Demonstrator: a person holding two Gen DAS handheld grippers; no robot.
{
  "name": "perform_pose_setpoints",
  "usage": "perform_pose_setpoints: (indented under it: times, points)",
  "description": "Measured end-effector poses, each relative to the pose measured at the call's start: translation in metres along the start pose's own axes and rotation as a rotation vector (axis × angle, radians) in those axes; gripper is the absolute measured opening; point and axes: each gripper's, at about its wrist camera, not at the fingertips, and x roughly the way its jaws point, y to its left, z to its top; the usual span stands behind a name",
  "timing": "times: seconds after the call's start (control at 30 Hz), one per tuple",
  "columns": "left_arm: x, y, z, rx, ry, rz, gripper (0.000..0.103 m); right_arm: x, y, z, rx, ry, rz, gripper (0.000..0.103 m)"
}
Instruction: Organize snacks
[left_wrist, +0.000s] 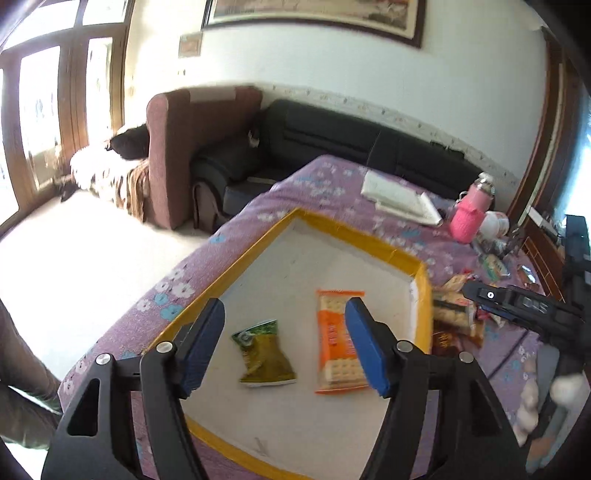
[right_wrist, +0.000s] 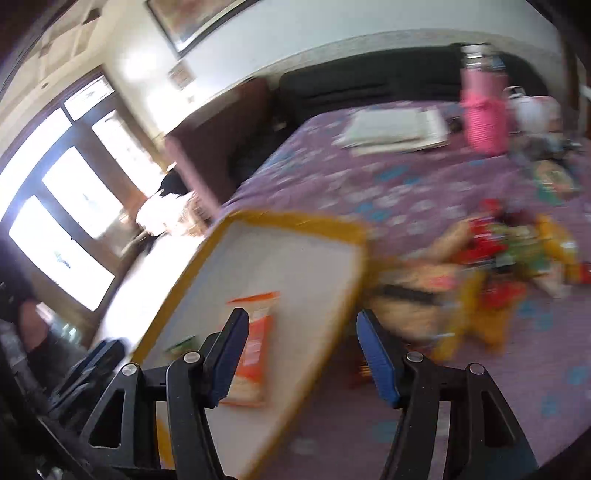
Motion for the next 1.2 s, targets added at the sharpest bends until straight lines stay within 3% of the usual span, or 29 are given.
perform_pose_setpoints:
  times: [0.1, 0.23, 0.33, 0.43, 0.5, 0.67, 0.8, 1.0, 1.13, 1.17, 1.2]
  points:
    - [-0.009, -0.030, -0.010, 0.100, -0.065, -0.001, 0.070, 0.005, -0.034, 0.015, 0.020, 0.011, -0.090, 0.063]
    - [-0.002, -0.061, -0.028, 0.189, -0.016, -0.103, 0.070, 0.041, -0.046, 0.034, 0.043, 0.051, -0.092, 0.056]
    - [0.002, -0.067, -0.038, 0.204, -0.032, -0.143, 0.070, 0.067, -0.034, 0.047, -0.007, 0.069, -0.116, 0.051]
    - [0.013, -0.072, -0.040, 0.241, -0.058, -0.125, 0.070, 0.091, -0.022, 0.050, -0.049, 0.115, -0.152, 0.047]
    - [0.023, -0.072, -0.035, 0.236, -0.075, -0.132, 0.070, 0.103, -0.023, 0.046, -0.071, 0.170, -0.159, 0.038]
    - [0.041, -0.076, -0.026, 0.204, -0.053, -0.148, 0.070, 0.092, -0.019, 0.023, -0.160, 0.228, -0.172, 0.035]
    - [0.047, -0.081, -0.019, 0.210, -0.070, -0.137, 0.070, 0.068, -0.022, 0.000, -0.194, 0.264, -0.167, 0.037]
    - [0.054, -0.074, -0.009, 0.169, -0.008, -0.178, 0.070, 0.025, -0.048, -0.027, -0.179, 0.304, -0.185, 0.045]
    - [0.026, -0.074, -0.010, 0.176, -0.032, -0.228, 0.070, -0.017, -0.064, -0.022, -0.132, 0.143, -0.102, 0.057]
    - [0.020, -0.075, -0.011, 0.179, -0.033, -0.231, 0.071, -0.019, -0.062, -0.020, -0.142, 0.109, -0.099, 0.069]
    - [0.016, -0.075, -0.011, 0.177, -0.026, -0.236, 0.071, -0.016, -0.056, -0.018, -0.153, 0.093, -0.092, 0.073]
